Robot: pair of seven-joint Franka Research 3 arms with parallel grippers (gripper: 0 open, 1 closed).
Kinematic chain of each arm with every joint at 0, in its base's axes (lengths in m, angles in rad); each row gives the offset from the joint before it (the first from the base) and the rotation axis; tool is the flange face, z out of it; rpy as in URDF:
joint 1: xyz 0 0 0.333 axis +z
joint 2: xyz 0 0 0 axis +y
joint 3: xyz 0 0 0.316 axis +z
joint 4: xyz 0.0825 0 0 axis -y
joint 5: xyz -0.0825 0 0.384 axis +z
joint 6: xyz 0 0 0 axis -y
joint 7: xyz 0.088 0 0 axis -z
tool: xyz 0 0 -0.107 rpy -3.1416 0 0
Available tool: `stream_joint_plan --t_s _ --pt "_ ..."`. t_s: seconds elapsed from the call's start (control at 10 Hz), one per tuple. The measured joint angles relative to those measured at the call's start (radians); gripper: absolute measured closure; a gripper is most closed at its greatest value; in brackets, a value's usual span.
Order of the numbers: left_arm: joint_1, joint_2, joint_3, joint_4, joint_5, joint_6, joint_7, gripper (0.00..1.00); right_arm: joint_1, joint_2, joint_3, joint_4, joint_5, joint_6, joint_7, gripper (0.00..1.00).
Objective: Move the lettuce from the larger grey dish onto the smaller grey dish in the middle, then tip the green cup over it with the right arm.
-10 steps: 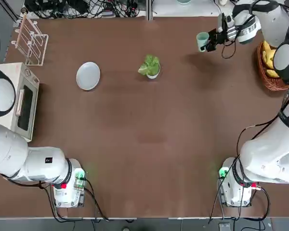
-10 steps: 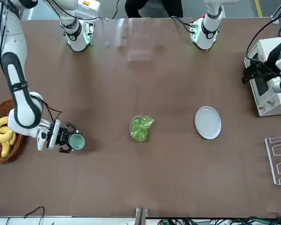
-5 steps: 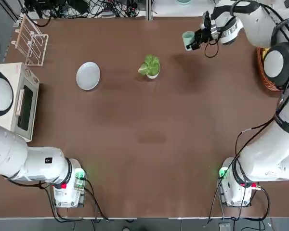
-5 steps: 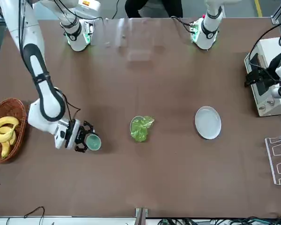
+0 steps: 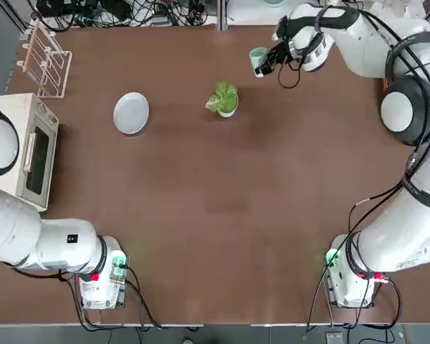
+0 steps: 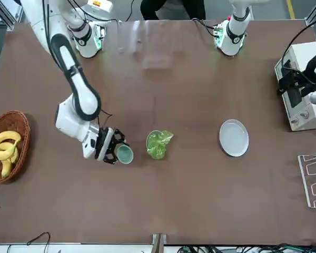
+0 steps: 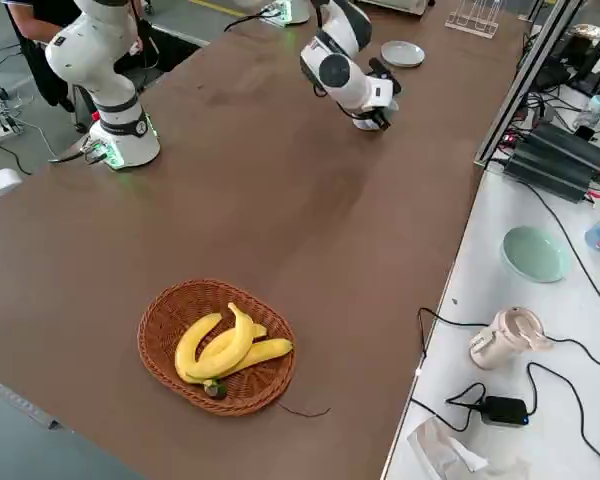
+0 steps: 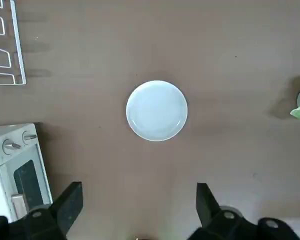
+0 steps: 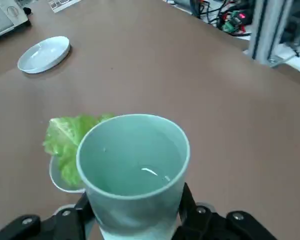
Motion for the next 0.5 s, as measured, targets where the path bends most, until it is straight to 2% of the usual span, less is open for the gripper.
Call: stream_joint_plan --t_s 0.3,0.5 --pt "0.000 0.004 -0.002 -0.002 0.049 -0.002 -0.021 0.00 0.104 -0.013 -0.013 -0.038 0.000 0.072 0.074 0.32" --pt "0.001 0.004 -0.002 -0.002 0.058 -0.003 -0.030 0.00 0.194 -0.051 -0.069 -0.076 -0.003 0.077 0.150 0.32"
